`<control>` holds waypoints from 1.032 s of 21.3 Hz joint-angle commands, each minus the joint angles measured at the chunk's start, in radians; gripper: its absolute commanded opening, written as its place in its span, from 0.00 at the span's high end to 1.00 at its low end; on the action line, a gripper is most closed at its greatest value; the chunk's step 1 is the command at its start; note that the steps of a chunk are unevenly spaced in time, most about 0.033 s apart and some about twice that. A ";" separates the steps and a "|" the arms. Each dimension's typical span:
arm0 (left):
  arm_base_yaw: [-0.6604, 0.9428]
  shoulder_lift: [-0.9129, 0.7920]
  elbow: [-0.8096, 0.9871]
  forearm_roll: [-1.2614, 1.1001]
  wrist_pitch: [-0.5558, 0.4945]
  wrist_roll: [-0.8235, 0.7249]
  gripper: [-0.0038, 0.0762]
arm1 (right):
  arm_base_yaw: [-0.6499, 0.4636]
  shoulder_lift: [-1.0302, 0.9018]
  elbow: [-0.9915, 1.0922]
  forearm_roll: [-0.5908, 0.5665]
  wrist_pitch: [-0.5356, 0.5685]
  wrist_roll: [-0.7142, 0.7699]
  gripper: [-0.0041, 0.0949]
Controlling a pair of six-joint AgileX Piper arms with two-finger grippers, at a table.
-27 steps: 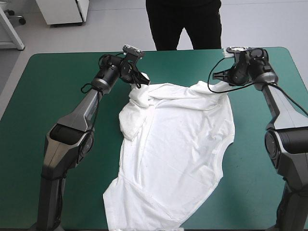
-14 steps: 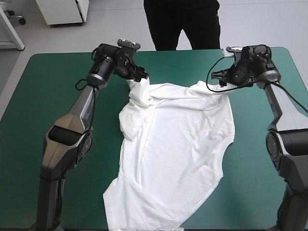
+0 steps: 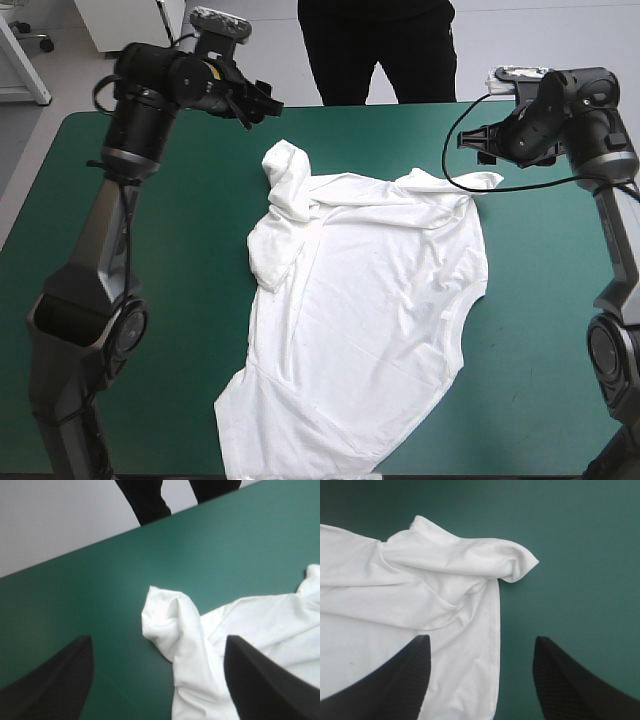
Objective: Fold the cloth
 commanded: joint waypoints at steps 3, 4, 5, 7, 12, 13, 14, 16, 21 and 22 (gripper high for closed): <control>-0.004 -0.236 0.124 -0.024 0.039 0.001 0.30 | -0.007 -0.123 -0.032 0.004 0.002 -0.010 0.40; -0.004 -0.312 0.214 -0.024 0.039 0.005 0.32 | -0.007 -0.143 -0.030 0.004 0.002 -0.010 0.40; -0.004 -0.349 0.268 -0.024 0.039 0.005 0.33 | -0.007 -0.152 -0.030 0.004 0.002 -0.010 0.40; -0.004 -0.450 0.421 -0.024 0.039 0.005 0.36 | -0.007 -0.168 -0.030 0.009 0.002 -0.005 0.40; -0.007 -0.661 0.781 -0.070 0.039 0.053 0.36 | -0.007 -0.172 -0.028 0.073 0.002 0.007 0.40; -0.007 -0.692 0.849 -0.088 0.039 0.053 0.36 | -0.007 -0.172 -0.028 0.086 0.002 0.013 0.40; -0.007 -0.706 0.879 -0.093 0.039 0.053 0.36 | -0.007 -0.172 -0.028 0.086 0.002 0.013 0.40; -0.007 -0.735 0.950 -0.095 0.039 0.053 0.36 | -0.007 -0.172 -0.028 0.086 0.002 0.013 0.40; -0.044 -0.753 1.127 -0.093 0.039 0.046 0.36 | -0.007 -0.172 -0.028 0.082 0.002 0.013 0.40; -0.058 -0.753 1.152 -0.093 0.037 0.046 0.36 | -0.007 -0.172 -0.028 0.082 0.002 0.013 0.40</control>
